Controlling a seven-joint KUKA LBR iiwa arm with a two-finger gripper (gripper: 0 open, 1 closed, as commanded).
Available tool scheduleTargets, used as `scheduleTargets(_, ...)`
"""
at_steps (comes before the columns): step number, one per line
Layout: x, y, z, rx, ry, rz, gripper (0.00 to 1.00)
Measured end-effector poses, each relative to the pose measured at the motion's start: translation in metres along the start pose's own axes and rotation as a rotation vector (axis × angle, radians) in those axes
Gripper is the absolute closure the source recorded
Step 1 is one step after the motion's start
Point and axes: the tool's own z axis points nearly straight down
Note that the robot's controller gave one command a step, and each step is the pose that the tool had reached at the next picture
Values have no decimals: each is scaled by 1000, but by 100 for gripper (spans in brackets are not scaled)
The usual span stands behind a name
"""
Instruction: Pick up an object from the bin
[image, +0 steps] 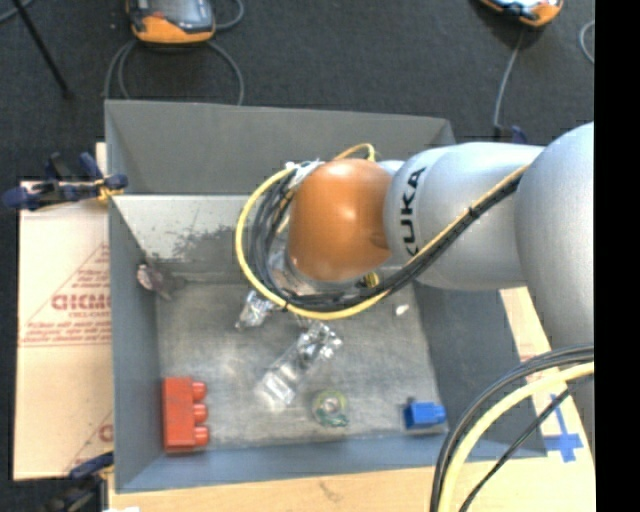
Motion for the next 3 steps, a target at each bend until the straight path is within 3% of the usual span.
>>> scheduleTargets(1,32,55,-87,-7,11,-351,0)
scheduleTargets(2,43,83,-1,-8,12,-617,0)
scheduleTargets(3,79,27,-64,-4,13,-576,0)
